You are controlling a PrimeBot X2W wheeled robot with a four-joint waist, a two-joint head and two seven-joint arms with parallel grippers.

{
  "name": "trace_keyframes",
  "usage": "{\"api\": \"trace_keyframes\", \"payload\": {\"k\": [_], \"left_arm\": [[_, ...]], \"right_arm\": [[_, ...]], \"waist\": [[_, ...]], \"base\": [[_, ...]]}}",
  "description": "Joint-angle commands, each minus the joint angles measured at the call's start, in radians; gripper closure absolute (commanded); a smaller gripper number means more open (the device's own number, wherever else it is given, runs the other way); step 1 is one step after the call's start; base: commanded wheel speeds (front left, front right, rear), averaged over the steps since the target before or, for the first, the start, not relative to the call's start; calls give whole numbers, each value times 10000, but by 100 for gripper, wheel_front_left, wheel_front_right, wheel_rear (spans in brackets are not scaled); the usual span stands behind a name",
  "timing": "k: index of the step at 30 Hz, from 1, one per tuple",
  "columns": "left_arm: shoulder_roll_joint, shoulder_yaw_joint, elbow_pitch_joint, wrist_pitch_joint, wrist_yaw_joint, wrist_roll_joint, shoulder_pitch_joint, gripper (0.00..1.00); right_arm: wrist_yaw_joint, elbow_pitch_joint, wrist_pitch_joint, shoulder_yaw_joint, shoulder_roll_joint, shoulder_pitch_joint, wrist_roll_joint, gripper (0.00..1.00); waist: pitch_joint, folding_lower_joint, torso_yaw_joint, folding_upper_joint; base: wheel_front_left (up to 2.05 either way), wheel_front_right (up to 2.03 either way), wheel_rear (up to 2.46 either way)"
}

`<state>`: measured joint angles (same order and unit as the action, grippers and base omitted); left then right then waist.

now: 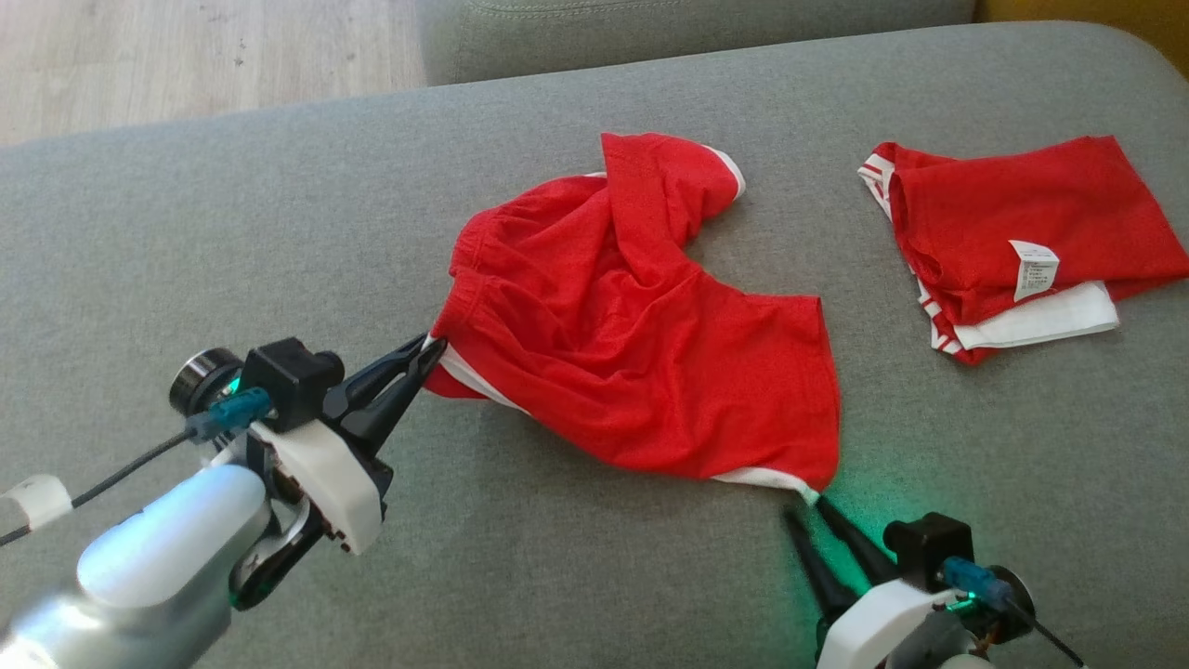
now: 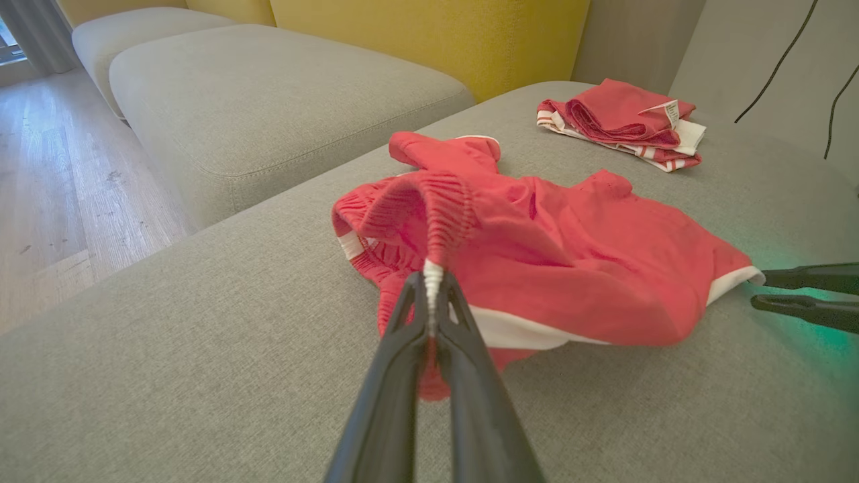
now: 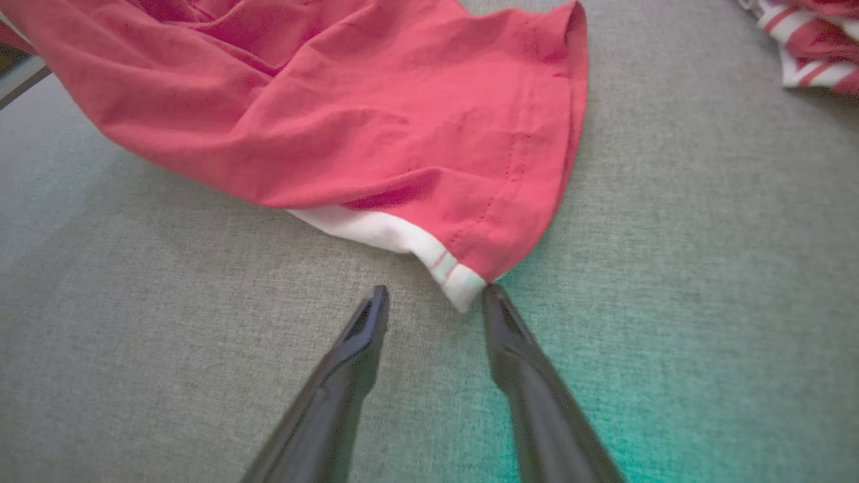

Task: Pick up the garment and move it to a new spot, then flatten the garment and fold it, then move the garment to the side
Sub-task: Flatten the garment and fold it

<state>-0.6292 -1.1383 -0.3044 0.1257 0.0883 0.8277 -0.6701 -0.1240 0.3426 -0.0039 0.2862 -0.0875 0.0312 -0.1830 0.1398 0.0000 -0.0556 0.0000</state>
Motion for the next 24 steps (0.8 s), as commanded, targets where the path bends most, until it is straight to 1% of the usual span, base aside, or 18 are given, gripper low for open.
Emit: {"api": "trace_keyframes", "payload": {"k": [1,16,24], "left_arm": [[-327,382,182,66,-37,72,-332,100],[-499,456,313,202,-148,148,-330,100],[-582,498,456,268,-249,184,-316,100]], "right_arm": [[-67,-259,-141,166,-74,-231,95,100],[-67,-378,-894,-506,84,-391,324,100],[-67,-446,-1118,-851,148,-411,383,100]], "waist": [[2,0,7,0],[26,0,82,0],[-19,0,87,0]], "base": [[0,0,0],[0,0,0],[0,0,0]]}}
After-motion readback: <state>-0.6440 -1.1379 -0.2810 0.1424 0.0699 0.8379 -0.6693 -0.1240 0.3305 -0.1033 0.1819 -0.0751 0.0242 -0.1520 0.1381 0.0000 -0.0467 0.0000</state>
